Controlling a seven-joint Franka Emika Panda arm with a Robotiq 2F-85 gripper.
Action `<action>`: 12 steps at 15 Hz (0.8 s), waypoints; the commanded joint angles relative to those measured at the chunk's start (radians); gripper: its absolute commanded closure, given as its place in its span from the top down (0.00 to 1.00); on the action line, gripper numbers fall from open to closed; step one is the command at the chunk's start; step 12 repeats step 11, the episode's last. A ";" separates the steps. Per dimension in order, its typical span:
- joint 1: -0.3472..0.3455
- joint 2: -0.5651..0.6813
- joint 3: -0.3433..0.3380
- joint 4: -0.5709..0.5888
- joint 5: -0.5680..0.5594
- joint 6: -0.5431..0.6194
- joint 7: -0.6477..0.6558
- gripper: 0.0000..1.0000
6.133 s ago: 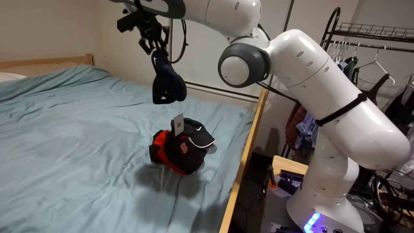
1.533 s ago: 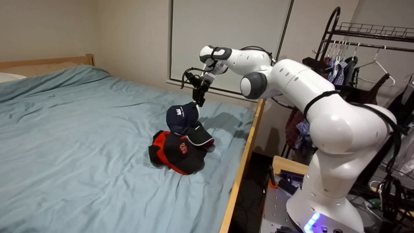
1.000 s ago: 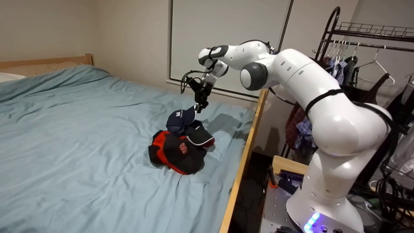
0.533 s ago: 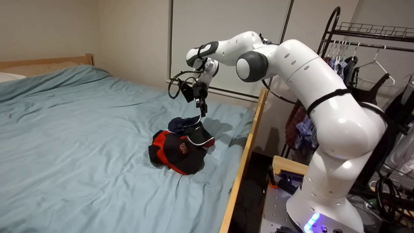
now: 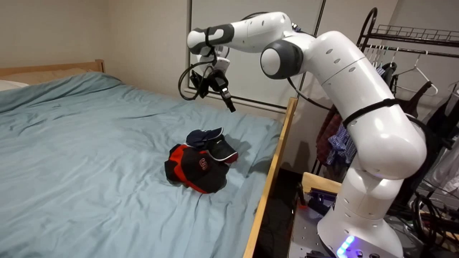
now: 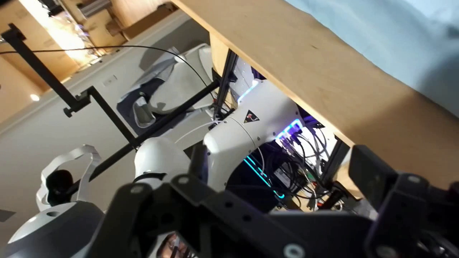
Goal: Take the blue cap on the left and put it on the pile of caps
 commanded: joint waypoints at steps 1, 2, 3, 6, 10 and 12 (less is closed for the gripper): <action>0.089 -0.016 0.018 0.108 -0.121 -0.021 -0.033 1.00; 0.120 -0.019 0.021 0.136 -0.154 -0.024 -0.036 1.00; 0.147 -0.020 0.024 0.167 -0.188 -0.021 -0.050 1.00; 0.172 -0.020 0.016 0.166 -0.176 -0.001 -0.012 1.00; 0.193 -0.013 0.016 0.188 -0.192 -0.009 -0.023 1.00; 0.193 -0.004 0.016 0.187 -0.192 -0.010 -0.026 1.00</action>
